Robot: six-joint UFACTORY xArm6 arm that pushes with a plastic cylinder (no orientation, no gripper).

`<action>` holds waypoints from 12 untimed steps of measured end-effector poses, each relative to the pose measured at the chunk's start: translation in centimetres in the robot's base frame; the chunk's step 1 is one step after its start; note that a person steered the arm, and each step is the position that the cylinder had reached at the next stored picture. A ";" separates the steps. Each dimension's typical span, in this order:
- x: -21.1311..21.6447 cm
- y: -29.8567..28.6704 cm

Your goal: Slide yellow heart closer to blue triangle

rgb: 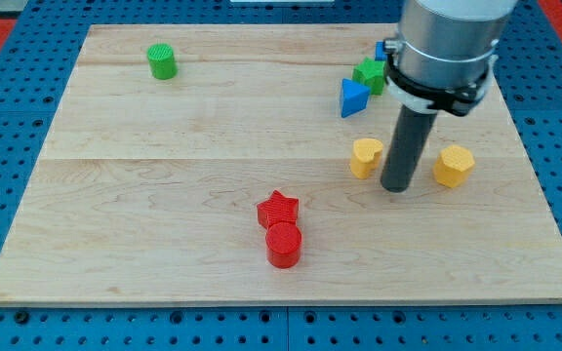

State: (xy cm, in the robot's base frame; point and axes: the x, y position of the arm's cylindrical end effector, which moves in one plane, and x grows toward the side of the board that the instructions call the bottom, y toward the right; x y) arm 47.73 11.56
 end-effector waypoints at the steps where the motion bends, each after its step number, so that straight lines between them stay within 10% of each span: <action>1: -1.9 -2.4; 12: -2.7 -4.2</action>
